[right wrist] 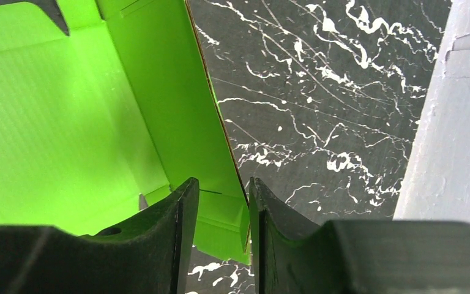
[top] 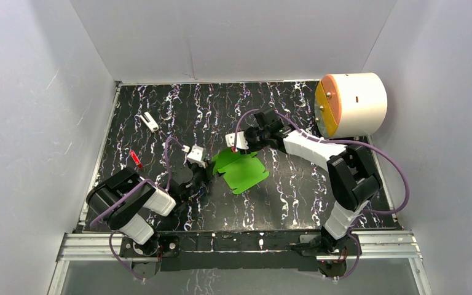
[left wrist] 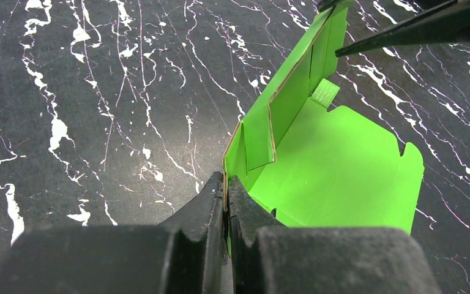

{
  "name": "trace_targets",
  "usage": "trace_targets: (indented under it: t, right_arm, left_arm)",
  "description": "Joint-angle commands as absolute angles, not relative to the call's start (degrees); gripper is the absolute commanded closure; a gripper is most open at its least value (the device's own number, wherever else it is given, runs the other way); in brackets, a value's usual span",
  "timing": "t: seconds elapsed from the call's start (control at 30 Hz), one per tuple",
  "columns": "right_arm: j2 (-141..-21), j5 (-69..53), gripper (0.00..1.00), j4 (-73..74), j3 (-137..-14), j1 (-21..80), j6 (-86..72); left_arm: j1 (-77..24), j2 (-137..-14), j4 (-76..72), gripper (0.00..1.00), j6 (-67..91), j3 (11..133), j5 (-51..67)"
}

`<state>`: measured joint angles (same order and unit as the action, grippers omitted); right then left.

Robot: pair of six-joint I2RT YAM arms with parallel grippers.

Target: Fold the paper box

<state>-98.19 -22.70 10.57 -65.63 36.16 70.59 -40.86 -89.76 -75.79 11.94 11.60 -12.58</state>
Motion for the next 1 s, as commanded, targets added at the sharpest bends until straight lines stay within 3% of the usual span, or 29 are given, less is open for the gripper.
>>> trace_targets:
  t: [0.0,0.4,0.7,0.97]
  right_arm:
    - [-99.5,-24.31,0.57,12.69,-69.4,36.11,73.97]
    - [-100.11,-23.99,0.73,13.55,-69.26,36.07,73.78]
    - [-94.85,-15.73,0.99,1.78,-59.89,39.39,71.58]
    - [-89.48,-2.79,1.0,-16.43,-47.82,45.7,71.31]
  left_arm:
    - [-40.87,-87.8,-77.34,1.0,9.86,10.99,-12.22]
    - [-40.87,-87.63,-77.2,1.0,9.4,11.23,-12.31]
    - [-40.87,-89.04,-76.49,1.0,9.54,12.83,-12.61]
    - [-40.89,-89.41,-73.41,1.0,9.09,16.29,-16.69]
